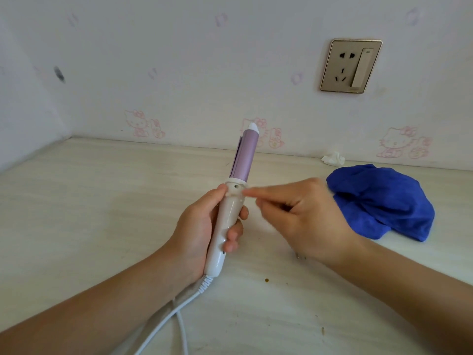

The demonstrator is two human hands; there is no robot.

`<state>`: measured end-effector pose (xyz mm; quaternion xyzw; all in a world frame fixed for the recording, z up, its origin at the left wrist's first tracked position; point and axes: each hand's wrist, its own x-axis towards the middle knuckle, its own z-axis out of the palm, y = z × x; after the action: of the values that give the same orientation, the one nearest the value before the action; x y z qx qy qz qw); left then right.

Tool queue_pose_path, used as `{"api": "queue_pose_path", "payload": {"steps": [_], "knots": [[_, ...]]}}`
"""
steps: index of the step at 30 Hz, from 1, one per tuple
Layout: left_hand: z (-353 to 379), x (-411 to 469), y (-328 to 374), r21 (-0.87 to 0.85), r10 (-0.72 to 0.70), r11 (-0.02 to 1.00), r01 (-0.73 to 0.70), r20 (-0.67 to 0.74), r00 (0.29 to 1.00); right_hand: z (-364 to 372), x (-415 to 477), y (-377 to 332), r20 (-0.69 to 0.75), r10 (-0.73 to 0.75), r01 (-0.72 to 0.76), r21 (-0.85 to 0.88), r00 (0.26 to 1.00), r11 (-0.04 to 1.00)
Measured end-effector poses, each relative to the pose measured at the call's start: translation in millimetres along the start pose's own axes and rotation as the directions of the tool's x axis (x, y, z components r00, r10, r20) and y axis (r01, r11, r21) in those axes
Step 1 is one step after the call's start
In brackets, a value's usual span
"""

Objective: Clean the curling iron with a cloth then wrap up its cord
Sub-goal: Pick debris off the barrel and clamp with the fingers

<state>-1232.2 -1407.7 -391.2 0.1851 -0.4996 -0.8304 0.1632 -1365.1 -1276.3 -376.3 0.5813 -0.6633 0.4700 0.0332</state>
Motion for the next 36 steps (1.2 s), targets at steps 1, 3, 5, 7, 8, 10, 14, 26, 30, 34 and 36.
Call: {"api": "queue_pose_path", "payload": {"steps": [1,3,5,7,8,10,14,26,30,34,36], "knots": [[0.1,-0.6,0.3,0.009,0.001,1.0,-0.001,0.002,1.0,-2.6,2.9,1.9,-0.029,0.002,-0.002,-0.005,1.0,1.0],[0.2,-1.4,-0.3,0.016,0.008,1.0,-0.008,-0.007,1.0,-4.1,2.3,1.4,-0.024,-0.007,0.007,0.001,1.0,1.0],[-0.3,-1.5,-1.5,0.011,0.012,1.0,-0.011,-0.012,1.0,-1.5,-2.6,-1.8,0.009,-0.025,0.025,0.014,1.0,1.0],[0.0,-1.3,-2.2,0.026,0.013,1.0,-0.013,-0.012,1.0,-2.3,-2.6,0.3,0.005,-0.036,0.036,0.018,0.999,0.999],[0.0,-1.1,-2.2,0.033,0.015,0.999,-0.015,-0.012,1.0,-3.6,-0.6,2.4,-0.007,-0.038,0.039,0.018,0.999,0.999],[-0.2,-1.1,-1.7,0.043,0.018,0.999,-0.018,-0.012,1.0,-4.6,1.7,4.0,-0.024,-0.032,0.033,0.011,0.999,0.999],[0.8,-2.2,-1.0,0.031,0.024,0.999,-0.023,-0.02,1.0,-3.4,-2.1,1.7,0.015,-0.019,0.018,0.042,1.0,0.999],[1.0,-1.8,-0.7,0.034,0.048,0.998,-0.047,-0.041,0.998,-1.6,-2.3,5.2,-0.033,0.0,0.001,0.038,0.999,0.999],[1.5,-1.7,-0.7,0.006,0.046,0.999,-0.046,-0.043,0.998,3.7,-10.7,-3.1,0.102,-0.089,0.089,0.01,0.991,0.996],[1.8,-1.2,-0.1,-0.01,0.041,0.999,-0.042,-0.05,0.998,1.3,-4.5,3.7,0.036,-0.05,0.05,-0.002,0.998,0.999],[2.1,-1.3,-0.3,-0.026,0.04,0.999,-0.041,-0.06,0.997,2.2,-7.8,1.3,0.078,-0.076,0.077,-0.011,0.994,0.997]]}}
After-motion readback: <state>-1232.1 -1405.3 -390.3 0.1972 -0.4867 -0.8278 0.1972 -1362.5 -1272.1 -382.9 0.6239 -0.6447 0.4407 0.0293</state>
